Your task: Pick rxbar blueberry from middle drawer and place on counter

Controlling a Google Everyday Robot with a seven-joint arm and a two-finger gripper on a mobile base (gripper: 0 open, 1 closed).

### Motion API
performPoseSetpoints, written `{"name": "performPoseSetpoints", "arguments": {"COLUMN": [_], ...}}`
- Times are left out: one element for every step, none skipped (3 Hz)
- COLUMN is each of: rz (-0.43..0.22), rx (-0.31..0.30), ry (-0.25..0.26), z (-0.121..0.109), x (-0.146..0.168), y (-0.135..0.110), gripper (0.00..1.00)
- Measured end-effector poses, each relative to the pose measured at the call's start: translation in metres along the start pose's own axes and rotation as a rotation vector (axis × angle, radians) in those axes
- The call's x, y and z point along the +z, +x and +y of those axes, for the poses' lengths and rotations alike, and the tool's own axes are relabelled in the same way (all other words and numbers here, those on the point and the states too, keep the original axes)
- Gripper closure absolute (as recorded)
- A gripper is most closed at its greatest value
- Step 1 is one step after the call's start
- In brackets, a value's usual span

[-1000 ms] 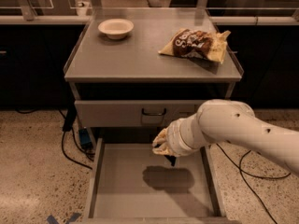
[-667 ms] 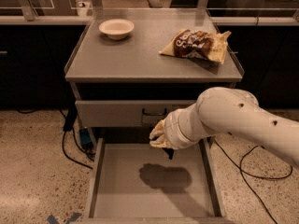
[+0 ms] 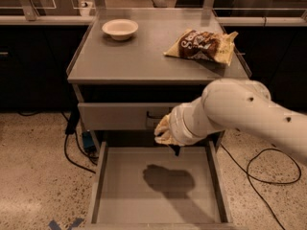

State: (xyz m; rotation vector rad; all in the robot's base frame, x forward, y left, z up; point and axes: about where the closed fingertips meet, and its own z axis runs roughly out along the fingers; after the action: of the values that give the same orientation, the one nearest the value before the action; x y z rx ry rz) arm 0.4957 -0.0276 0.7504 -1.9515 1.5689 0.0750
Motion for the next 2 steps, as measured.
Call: {"name": "performPoseSetpoints", "arguments": {"rz": [0.051, 0.057], "rx": [-0.086, -0.149], "ry": [0.052, 0.093], "z": [-0.037, -0.069], "x": [-0.044, -0.08], "y": [-0.028, -0.055], "gripper": [1.0, 1.0]}}
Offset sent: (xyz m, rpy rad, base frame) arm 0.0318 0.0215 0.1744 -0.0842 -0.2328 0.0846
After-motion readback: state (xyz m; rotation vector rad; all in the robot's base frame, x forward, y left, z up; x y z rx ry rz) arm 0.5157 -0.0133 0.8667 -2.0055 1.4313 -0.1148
